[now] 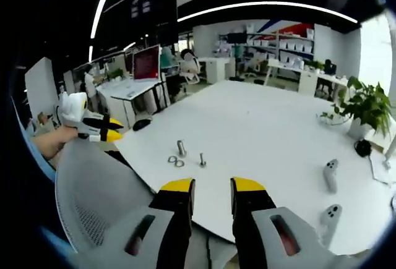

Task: Place the washer onto the threaded stud by aligning its center hole with the stud, sliding it down to the base, and recovering from edge contact or off-axis alignment until the washer reaches the visible bottom stop.

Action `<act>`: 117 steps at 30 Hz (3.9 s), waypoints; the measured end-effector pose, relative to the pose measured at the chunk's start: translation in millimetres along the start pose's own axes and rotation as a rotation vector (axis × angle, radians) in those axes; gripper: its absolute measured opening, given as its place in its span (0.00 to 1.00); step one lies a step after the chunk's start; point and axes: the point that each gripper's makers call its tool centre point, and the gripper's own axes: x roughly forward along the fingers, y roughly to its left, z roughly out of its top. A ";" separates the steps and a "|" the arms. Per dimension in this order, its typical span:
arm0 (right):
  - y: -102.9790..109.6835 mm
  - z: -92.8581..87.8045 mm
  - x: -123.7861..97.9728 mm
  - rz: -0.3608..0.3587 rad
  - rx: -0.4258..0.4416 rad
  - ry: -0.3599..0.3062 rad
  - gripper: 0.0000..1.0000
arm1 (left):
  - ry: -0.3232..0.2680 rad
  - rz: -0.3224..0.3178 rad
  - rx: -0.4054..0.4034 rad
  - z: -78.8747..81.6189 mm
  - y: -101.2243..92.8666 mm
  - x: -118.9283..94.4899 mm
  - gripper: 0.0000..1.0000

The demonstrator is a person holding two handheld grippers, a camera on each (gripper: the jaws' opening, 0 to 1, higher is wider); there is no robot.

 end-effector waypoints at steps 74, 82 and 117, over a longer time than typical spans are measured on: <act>37.8 -53.8 28.7 0.137 -0.056 0.096 0.21 | 0.148 0.065 -0.018 -24.5 14.6 5.3 0.22; 41.7 -45.6 28.4 0.171 -0.040 0.048 0.19 | 0.117 -0.021 -0.074 -15.4 3.4 7.3 0.22; 20.8 -79.1 27.8 0.057 0.107 0.234 0.20 | 0.421 -0.669 0.467 -61.8 -19.1 163.8 0.32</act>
